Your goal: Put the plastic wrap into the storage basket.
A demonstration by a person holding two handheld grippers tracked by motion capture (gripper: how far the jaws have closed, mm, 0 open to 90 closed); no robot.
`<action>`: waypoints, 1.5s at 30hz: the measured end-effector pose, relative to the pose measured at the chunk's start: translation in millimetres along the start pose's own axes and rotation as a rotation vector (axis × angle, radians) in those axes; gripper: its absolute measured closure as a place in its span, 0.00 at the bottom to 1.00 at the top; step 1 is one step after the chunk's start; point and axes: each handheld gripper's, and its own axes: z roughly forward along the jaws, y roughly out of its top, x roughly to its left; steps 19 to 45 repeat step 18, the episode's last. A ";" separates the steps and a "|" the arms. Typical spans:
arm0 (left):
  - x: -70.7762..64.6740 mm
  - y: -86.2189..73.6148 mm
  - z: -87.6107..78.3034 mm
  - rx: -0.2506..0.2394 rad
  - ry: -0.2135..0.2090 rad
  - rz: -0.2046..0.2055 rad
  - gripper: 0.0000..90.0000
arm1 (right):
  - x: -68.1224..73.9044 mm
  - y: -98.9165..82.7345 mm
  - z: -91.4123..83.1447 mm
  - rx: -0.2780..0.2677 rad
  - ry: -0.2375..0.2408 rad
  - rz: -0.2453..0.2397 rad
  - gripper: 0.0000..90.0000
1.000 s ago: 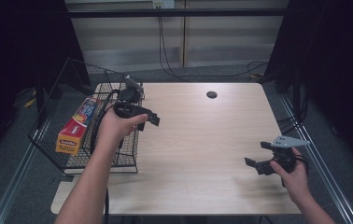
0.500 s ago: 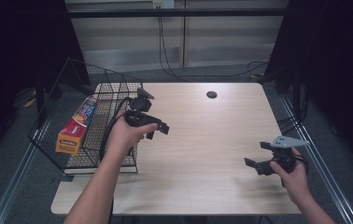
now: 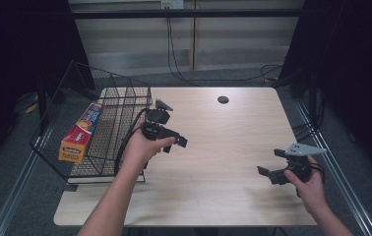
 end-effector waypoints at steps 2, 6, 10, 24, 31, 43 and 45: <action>-2.8 -0.7 3.4 0.001 -0.013 0.014 0.18 | 0.4 -0.1 0.3 0.000 -0.004 0.003 0.01; -7.0 -1.9 8.5 0.000 -0.022 0.031 0.17 | 0.3 -0.5 0.6 0.006 -0.002 0.000 0.01; -12.4 -5.2 17.1 0.001 -0.033 0.043 0.17 | 0.4 -0.4 0.7 0.006 -0.001 -0.003 0.01; -12.0 -15.1 28.9 -0.028 -0.050 0.057 0.15 | 1.8 -0.8 2.5 0.013 0.000 -0.012 0.01; -12.0 -15.1 28.9 -0.028 -0.050 0.057 0.15 | 1.8 -0.8 2.5 0.013 0.000 -0.012 0.01; -12.0 -15.1 28.9 -0.028 -0.050 0.057 0.15 | 1.8 -0.8 2.5 0.013 0.000 -0.012 0.01; -12.0 -15.1 28.9 -0.028 -0.050 0.057 0.15 | 1.8 -0.8 2.5 0.013 0.000 -0.012 0.01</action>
